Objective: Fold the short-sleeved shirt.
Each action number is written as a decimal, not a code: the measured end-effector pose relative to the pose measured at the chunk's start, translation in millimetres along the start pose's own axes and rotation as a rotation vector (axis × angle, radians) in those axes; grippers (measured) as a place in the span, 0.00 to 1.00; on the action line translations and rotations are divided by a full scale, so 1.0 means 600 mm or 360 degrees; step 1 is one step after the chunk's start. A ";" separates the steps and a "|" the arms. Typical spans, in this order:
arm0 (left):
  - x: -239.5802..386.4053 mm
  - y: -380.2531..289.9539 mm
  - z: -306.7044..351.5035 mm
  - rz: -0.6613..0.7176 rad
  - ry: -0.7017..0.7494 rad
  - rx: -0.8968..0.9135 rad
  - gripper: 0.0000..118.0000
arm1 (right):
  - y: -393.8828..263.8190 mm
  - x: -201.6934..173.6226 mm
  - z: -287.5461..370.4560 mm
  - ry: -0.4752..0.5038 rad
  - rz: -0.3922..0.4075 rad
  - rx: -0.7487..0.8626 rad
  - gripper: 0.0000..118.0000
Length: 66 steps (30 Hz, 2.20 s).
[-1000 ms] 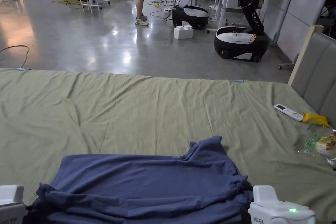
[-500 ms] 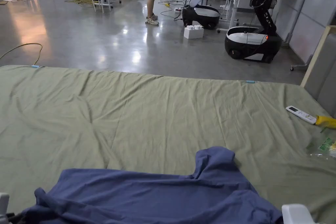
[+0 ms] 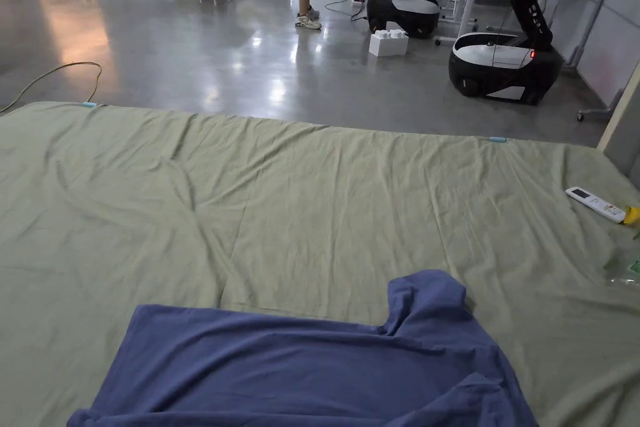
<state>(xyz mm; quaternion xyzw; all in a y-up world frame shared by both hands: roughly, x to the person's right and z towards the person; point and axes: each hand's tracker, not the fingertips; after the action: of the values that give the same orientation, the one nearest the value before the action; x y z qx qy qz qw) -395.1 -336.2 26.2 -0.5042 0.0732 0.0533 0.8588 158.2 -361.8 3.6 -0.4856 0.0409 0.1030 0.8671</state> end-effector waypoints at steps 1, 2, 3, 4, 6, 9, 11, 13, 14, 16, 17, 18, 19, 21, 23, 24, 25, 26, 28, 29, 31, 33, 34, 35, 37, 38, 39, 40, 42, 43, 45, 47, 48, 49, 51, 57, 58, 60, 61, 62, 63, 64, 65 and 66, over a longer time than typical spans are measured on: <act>0.000 0.003 0.000 0.0004 0.0003 0.0002 0.05 | 0.001 0.000 0.002 -0.0005 0.0003 0.0003 0.08; -0.002 0.007 0.003 0.0011 0.0001 0.0012 0.05 | 0.002 -0.001 0.003 -0.0011 0.0010 0.0011 0.09; 0.000 0.005 0.005 0.0018 -0.0001 0.0025 0.05 | 0.002 -0.001 0.006 -0.0017 0.0015 0.0029 0.09; 0.001 0.008 0.008 0.0021 -0.0006 0.0022 0.05 | 0.004 -0.001 0.009 -0.0017 0.0016 0.0032 0.11; 0.001 0.015 0.017 0.0027 -0.0006 0.0034 0.09 | 0.010 -0.006 0.026 -0.0046 -0.0001 0.0065 0.31; 0.009 0.024 0.039 -0.0024 0.0024 0.0150 0.37 | 0.031 -0.012 0.057 -0.0077 -0.0023 0.0249 0.63; 0.016 0.035 0.050 -0.0029 0.0008 0.0247 0.46 | 0.051 -0.020 0.078 -0.0071 -0.0028 0.0397 0.65; 0.025 0.054 0.064 -0.0029 -0.0007 0.0340 0.46 | 0.075 -0.031 0.097 -0.0078 -0.0014 0.0520 0.65; 0.031 0.064 0.071 -0.0028 0.0001 0.0377 0.46 | 0.085 -0.035 0.105 -0.0081 -0.0014 0.0602 0.65; 0.051 0.083 0.089 -0.0019 0.0036 0.0472 0.46 | 0.110 -0.048 0.126 -0.0084 -0.0011 0.0748 0.65; 0.060 0.091 0.100 -0.0015 0.0022 0.0525 0.46 | 0.121 -0.053 0.135 -0.0077 -0.0018 0.0813 0.65; 0.070 0.098 0.112 -0.0008 0.0009 0.0588 0.46 | 0.134 -0.060 0.144 -0.0066 -0.0046 0.0883 0.62; 0.073 0.103 0.112 0.0000 -0.0019 0.0669 0.46 | 0.143 -0.065 0.152 -0.0069 -0.0066 0.0946 0.57; 0.099 0.114 0.137 -0.0021 -0.0020 0.0832 0.41 | 0.163 -0.077 0.165 -0.0066 -0.0114 0.1067 0.37; 0.121 0.119 0.153 -0.0058 0.0017 0.0981 0.22 | 0.179 -0.090 0.173 -0.0118 -0.0153 0.1163 0.21; 0.132 0.123 0.161 -0.0059 0.0032 0.1028 0.17 | 0.186 -0.095 0.176 -0.0120 -0.0169 0.1198 0.19; 0.140 0.126 0.168 -0.0053 0.0045 0.1066 0.15 | 0.191 -0.098 0.178 -0.0115 -0.0193 0.1226 0.18; 0.150 0.128 0.176 -0.0057 0.0059 0.1122 0.15 | 0.196 -0.102 0.180 -0.0116 -0.0225 0.1274 0.17; 0.160 0.126 0.180 -0.0111 0.0050 0.1264 0.14 | 0.201 -0.111 0.187 -0.0157 -0.0236 0.1342 0.09; 0.168 0.126 0.184 -0.0129 0.0076 0.1297 0.10 | 0.202 -0.116 0.190 -0.0204 -0.0212 0.1410 0.07; 0.174 0.127 0.181 -0.0095 0.0152 0.1356 0.07 | 0.211 -0.125 0.200 -0.0264 -0.0119 0.1547 0.04; 0.174 0.125 0.181 -0.0031 0.0115 0.1434 0.05 | 0.215 -0.130 0.200 -0.0219 -0.0173 0.1518 0.04; 0.172 0.124 0.181 -0.0004 0.0093 0.1469 0.05 | 0.218 -0.131 0.202 -0.0218 -0.0168 0.1540 0.02; 0.178 0.123 0.186 0.0005 0.0110 0.1482 0.05 | 0.219 -0.132 0.201 -0.0200 -0.0182 0.1535 0.02; 0.172 0.125 0.184 0.0008 0.0139 0.1484 0.04 | 0.223 -0.135 0.205 -0.0225 -0.0148 0.1574 0.01; 0.168 0.127 0.183 0.0015 0.0147 0.1477 0.04 | 0.224 -0.135 0.203 -0.0205 -0.0165 0.1560 0.01; 0.171 0.131 0.188 0.0017 0.0144 0.1478 0.04 | 0.227 -0.136 0.202 -0.0209 -0.0162 0.1565 0.01; 0.166 0.133 0.185 0.0020 0.0135 0.1467 0.04 | 0.229 -0.136 0.201 -0.0209 -0.0157 0.1565 0.01; 0.153 0.140 0.173 0.0007 0.0163 0.1412 0.04 | 0.232 -0.135 0.194 -0.0195 -0.0167 0.1546 0.01; 0.146 0.149 0.163 -0.0024 0.0146 0.1347 0.04 | 0.233 -0.134 0.193 -0.0194 -0.0167 0.1541 0.01; 0.127 0.171 0.137 -0.0049 0.0189 0.1170 0.04 | 0.234 -0.132 0.188 -0.0181 -0.0171 0.1516 0.01; 0.110 0.197 0.109 -0.0050 0.0140 0.1025 0.04 | 0.234 -0.131 0.181 -0.0174 -0.0175 0.1495 0.01; 0.098 0.211 0.090 -0.0051 0.0127 0.0931 0.04 | 0.236 -0.131 0.177 -0.0182 -0.0161 0.1477 0.01; 0.087 0.225 0.070 -0.0050 0.0131 0.0846 0.04 | 0.236 -0.131 0.173 -0.0181 -0.0151 0.1458 0.01; 0.077 0.252 0.042 -0.0053 0.0066 0.0646 0.05 | 0.236 -0.131 0.164 -0.0190 -0.0139 0.1432 0.01; 0.052 0.321 -0.056 -0.0018 0.0019 0.0323 0.12 | 0.237 -0.122 0.132 -0.0211 -0.0114 0.1321 0.01; 0.051 0.330 -0.072 -0.0018 0.0011 0.0269 0.23 | 0.236 -0.120 0.126 -0.0214 -0.0110 0.1297 0.01; 0.046 0.344 -0.099 -0.0004 -0.0015 0.0154 0.56 | 0.235 -0.115 0.113 -0.0241 -0.0100 0.1248 0.01; 0.047 0.349 -0.113 0.0002 -0.0015 0.0149 0.60 | 0.234 -0.113 0.106 -0.0256 -0.0092 0.1212 0.01; 0.049 0.354 -0.126 0.0006 -0.0011 0.0125 0.60 | 0.233 -0.110 0.098 -0.0262 -0.0095 0.1179 0.01; 0.043 0.359 -0.139 0.0005 0.0001 0.0097 0.60 | 0.232 -0.106 0.091 -0.0260 -0.0105 0.1158 0.01; 0.045 0.364 -0.153 -0.0004 0.0004 0.0061 0.60 | 0.230 -0.102 0.082 -0.0257 -0.0120 0.1115 0.01; 0.050 0.366 -0.167 -0.0016 0.0012 0.0019 0.60 | 0.228 -0.100 0.074 -0.0260 -0.0123 0.1086 0.01; 0.054 0.368 -0.177 -0.0033 0.0020 -0.0015 0.60 | 0.225 -0.099 0.068 -0.0264 -0.0121 0.1066 0.01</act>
<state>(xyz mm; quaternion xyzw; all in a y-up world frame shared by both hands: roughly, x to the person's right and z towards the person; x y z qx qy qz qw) -407.2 -321.1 -219.9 -0.5094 0.0730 0.0417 0.8564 69.8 -266.7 -77.5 -0.1651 -0.0164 0.0906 0.9820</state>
